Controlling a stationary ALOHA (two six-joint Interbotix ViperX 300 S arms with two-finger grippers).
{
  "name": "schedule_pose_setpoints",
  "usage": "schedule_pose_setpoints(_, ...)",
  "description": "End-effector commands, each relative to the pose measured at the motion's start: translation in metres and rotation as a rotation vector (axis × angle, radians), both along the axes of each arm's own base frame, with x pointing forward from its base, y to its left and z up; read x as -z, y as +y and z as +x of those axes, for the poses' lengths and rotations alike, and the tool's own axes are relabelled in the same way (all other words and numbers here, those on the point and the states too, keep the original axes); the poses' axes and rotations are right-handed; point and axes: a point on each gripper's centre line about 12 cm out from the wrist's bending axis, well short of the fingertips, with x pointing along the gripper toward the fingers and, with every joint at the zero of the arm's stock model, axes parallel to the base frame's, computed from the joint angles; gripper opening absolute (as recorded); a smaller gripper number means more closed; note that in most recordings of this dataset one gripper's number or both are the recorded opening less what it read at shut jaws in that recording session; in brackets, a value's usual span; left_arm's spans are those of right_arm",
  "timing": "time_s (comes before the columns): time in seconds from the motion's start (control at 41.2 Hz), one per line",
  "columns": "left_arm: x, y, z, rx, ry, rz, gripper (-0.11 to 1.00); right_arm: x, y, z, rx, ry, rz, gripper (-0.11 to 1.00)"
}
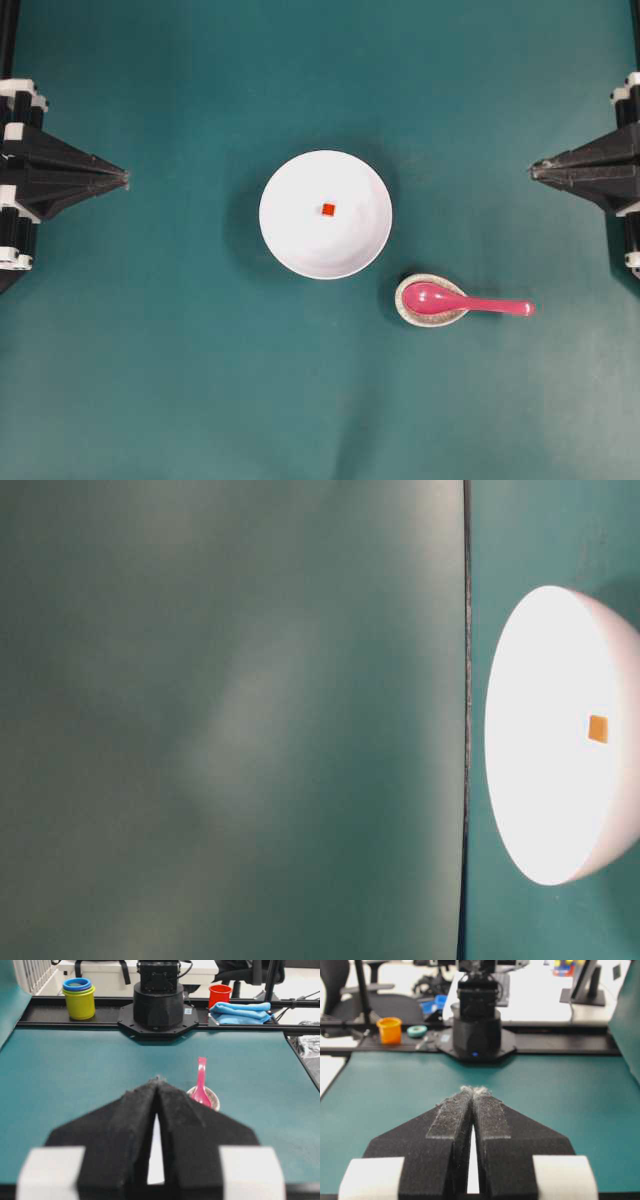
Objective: Grip the spoon and scoop the red block from the bowl with right arm.
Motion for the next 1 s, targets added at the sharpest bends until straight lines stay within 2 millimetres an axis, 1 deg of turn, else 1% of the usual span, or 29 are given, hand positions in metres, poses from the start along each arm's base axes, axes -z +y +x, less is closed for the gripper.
schedule_pose_setpoints(0.0,-0.011,0.000,0.004,0.001,0.006,0.026,0.00,-0.008,0.000,0.002,-0.001,-0.015,0.012,0.00)
schedule_pose_setpoints(0.024,-0.010,0.000,0.005,0.002,0.049,0.012,0.00,-0.008,0.000,0.004,-0.001,0.009,0.014,0.00)
schedule_pose_setpoints(0.073,-0.011,0.000,0.006,0.001,0.071,0.009,0.00,-0.008,0.000,0.004,-0.001,0.028,0.014,0.00)
schedule_pose_setpoints(0.267,-0.007,0.000,0.006,0.001,0.112,0.007,0.00,-0.009,0.000,0.006,-0.002,0.098,0.036,0.00)
schedule_pose_setpoints(0.534,-0.007,0.000,0.007,0.001,0.117,0.006,0.00,-0.021,0.001,0.003,-0.004,0.070,0.035,0.00)
schedule_pose_setpoints(0.753,-0.007,0.000,0.007,0.001,0.117,0.001,0.00,-0.022,0.001,0.003,-0.005,0.067,0.072,0.01)
schedule_pose_setpoints(0.777,-0.007,0.000,0.007,0.001,0.117,-0.002,0.00,-0.022,0.001,0.003,-0.006,0.067,0.086,0.02)
schedule_pose_setpoints(0.825,-0.007,0.000,0.007,0.001,0.117,-0.008,0.00,-0.022,0.001,0.003,-0.006,0.067,0.103,0.08)
schedule_pose_setpoints(0.971,-0.007,0.000,0.006,0.001,0.115,-0.016,0.00,-0.020,0.001,0.004,-0.009,0.081,0.147,0.39)
